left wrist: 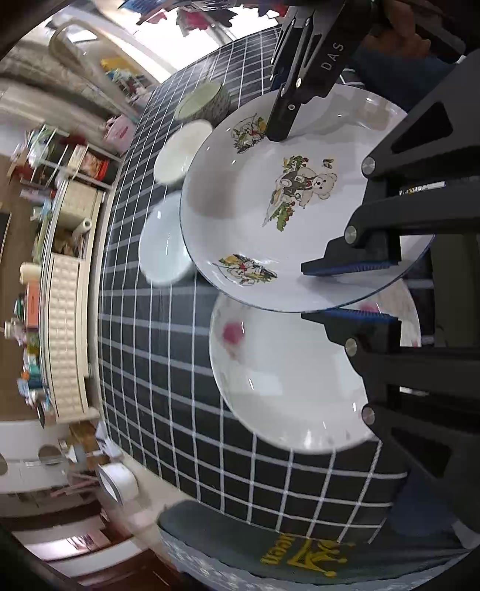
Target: Organize plates and bowls
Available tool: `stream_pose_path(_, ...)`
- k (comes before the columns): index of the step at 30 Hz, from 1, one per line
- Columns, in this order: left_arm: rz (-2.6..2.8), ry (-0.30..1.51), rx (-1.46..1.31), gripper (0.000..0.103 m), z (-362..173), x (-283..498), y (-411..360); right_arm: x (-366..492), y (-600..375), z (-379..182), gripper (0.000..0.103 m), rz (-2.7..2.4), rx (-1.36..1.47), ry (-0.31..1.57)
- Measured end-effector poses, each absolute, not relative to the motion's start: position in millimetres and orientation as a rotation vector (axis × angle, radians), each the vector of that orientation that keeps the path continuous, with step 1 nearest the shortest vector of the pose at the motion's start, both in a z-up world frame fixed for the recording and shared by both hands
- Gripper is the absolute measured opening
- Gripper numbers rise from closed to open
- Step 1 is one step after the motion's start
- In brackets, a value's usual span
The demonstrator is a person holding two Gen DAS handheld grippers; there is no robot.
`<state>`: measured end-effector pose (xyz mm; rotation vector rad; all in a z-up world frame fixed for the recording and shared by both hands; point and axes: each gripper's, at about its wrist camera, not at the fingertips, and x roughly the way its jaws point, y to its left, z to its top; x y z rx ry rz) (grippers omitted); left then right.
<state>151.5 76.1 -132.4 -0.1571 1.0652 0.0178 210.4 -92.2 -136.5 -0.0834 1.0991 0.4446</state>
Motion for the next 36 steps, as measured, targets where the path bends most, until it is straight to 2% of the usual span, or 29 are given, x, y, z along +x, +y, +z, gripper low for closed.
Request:
stream_pose_path(20,0.104,1.085,-0.219,0.015,-146.4,123.9,147.3,199.0,-20.0,-150.4,0.031,0.5,-0.158,1.133)
stream_pose_path(36,0.113,1.136,-0.254,0.016,-171.9,127.7,159.8,202.0,-3.8,-166.6,0.031,0.448,-0.243,1.163)
